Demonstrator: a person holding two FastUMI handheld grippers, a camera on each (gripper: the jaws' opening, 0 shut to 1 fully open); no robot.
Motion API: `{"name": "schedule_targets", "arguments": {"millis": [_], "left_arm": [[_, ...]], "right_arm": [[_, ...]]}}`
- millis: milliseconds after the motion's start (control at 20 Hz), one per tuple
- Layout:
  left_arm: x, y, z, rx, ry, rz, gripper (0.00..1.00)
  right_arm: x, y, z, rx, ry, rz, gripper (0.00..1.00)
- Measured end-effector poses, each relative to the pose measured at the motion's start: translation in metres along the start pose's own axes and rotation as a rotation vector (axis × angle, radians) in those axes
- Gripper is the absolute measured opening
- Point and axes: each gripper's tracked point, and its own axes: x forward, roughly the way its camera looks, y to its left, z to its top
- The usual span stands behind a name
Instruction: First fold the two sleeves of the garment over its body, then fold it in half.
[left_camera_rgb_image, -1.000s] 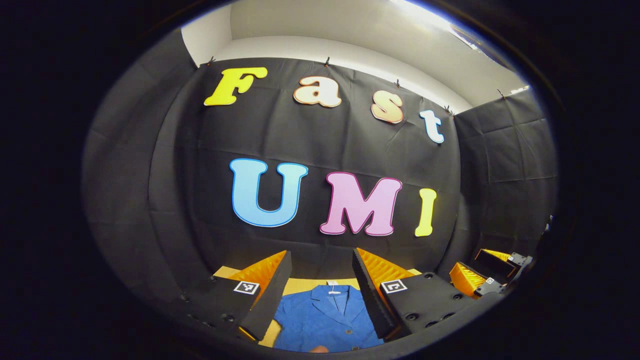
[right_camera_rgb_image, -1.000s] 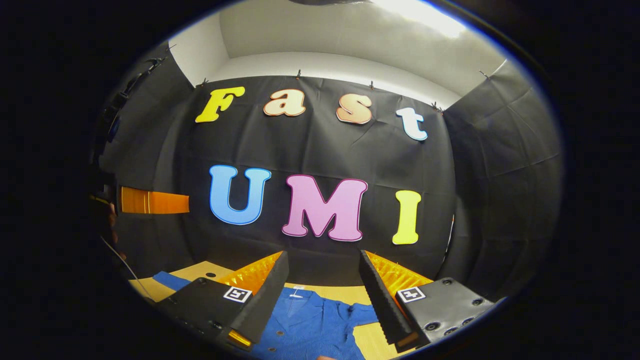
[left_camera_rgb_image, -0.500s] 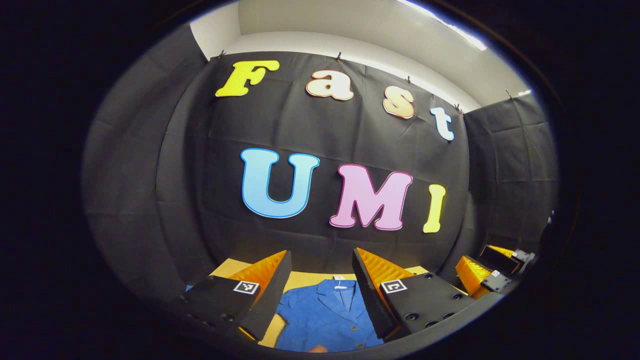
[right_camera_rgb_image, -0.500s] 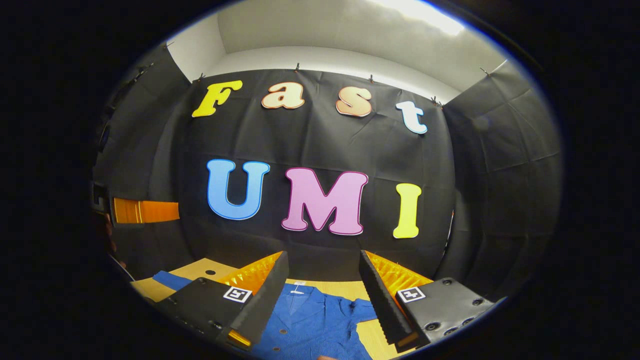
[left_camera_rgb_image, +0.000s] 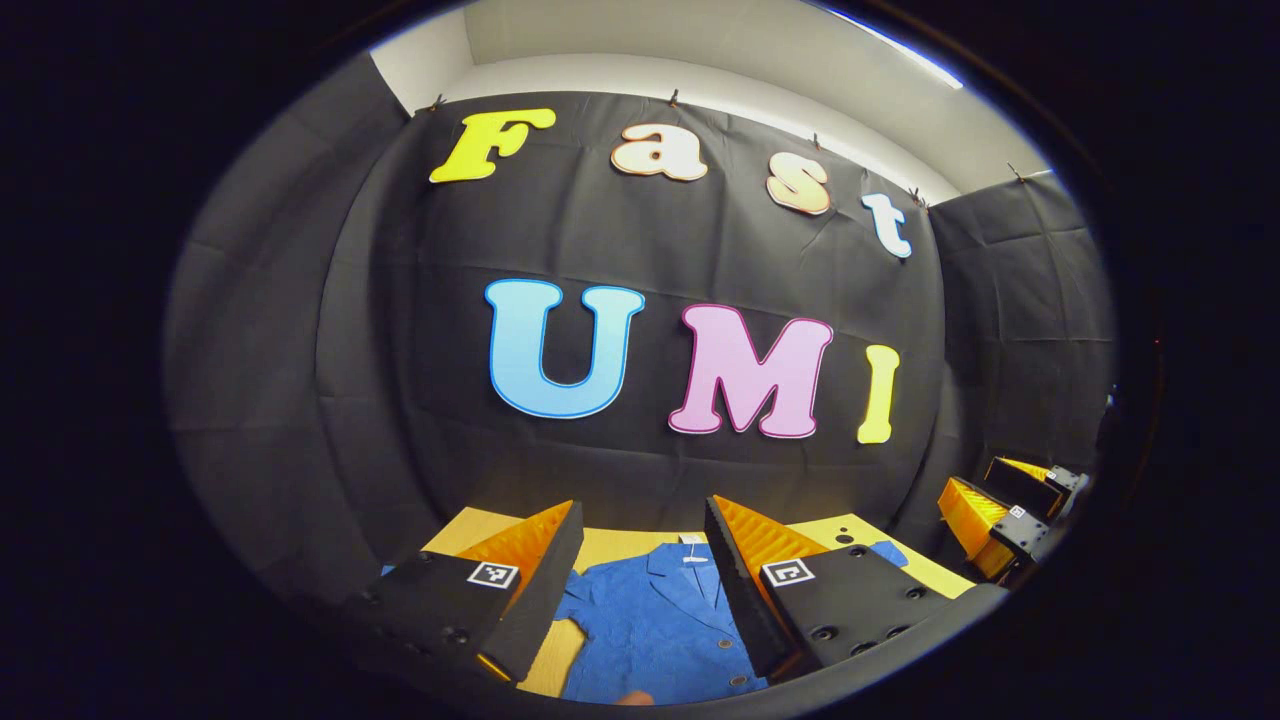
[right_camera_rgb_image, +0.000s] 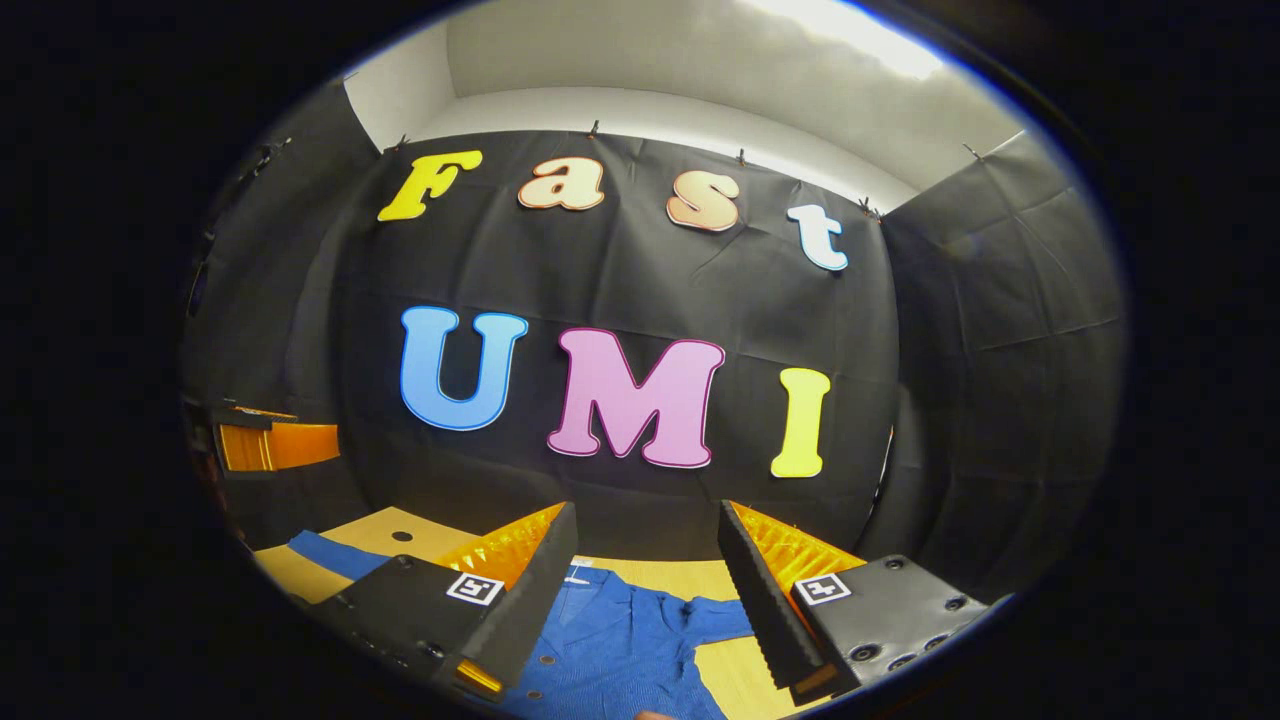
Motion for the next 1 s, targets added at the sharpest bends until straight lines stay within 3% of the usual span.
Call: {"name": "schedule_targets", "arguments": {"millis": [600, 1000], "left_arm": [[0.011, 0.007, -0.017, -0.023, 0.053, 0.047, 0.71], [0.028, 0.016, -0.027, -0.026, 0.071, 0.047, 0.71]], "right_arm": [[0.009, -0.009, -0.009, -0.021, 0.014, -0.024, 0.9], [0.058, -0.05, -0.032, -0.117, 0.034, -0.102, 0.9]]}}
